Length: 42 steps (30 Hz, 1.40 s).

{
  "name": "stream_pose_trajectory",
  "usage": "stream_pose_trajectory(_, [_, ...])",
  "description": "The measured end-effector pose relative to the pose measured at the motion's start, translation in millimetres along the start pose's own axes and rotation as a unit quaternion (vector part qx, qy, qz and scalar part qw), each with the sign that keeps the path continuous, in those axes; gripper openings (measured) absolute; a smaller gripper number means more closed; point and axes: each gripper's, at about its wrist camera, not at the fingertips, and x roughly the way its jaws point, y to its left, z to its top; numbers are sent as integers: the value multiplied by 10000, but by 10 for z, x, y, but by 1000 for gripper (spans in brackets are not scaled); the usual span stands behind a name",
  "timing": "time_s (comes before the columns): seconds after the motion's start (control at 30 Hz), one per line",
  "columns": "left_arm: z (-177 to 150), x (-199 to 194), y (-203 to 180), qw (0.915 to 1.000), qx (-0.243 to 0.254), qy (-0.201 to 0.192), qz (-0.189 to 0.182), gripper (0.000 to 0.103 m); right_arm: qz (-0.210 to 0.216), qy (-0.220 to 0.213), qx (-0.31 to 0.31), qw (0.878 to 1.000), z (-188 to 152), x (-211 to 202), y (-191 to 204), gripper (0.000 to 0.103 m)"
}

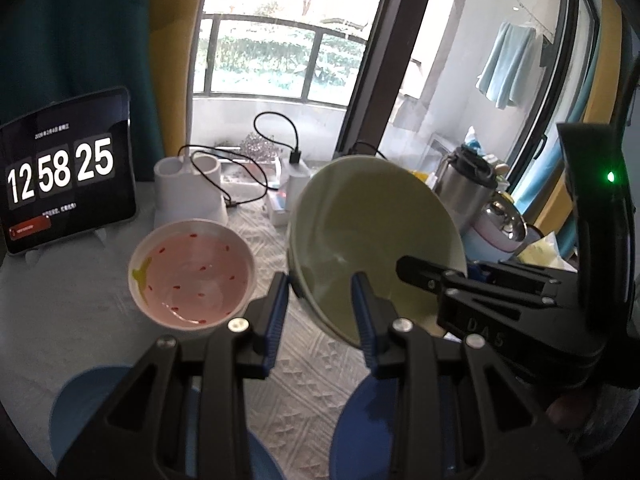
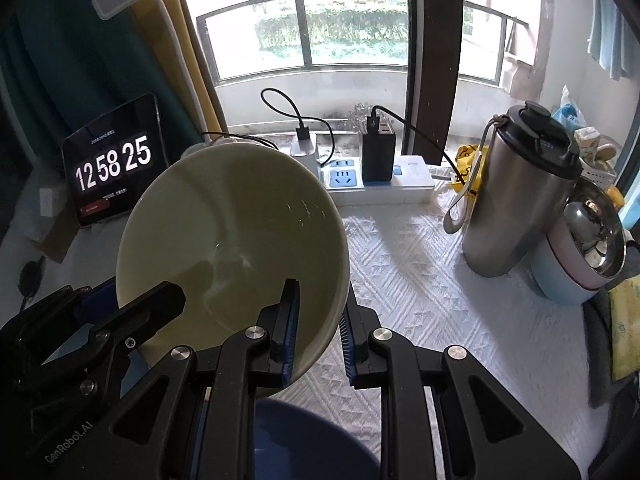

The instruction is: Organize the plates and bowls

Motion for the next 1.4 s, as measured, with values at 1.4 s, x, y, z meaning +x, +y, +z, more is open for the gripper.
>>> stream_pose_trajectory(1.4, [-484,-740,-316,9997,170,-47,-180,33,-34,-229,142,9996,-648,-825,105,21])
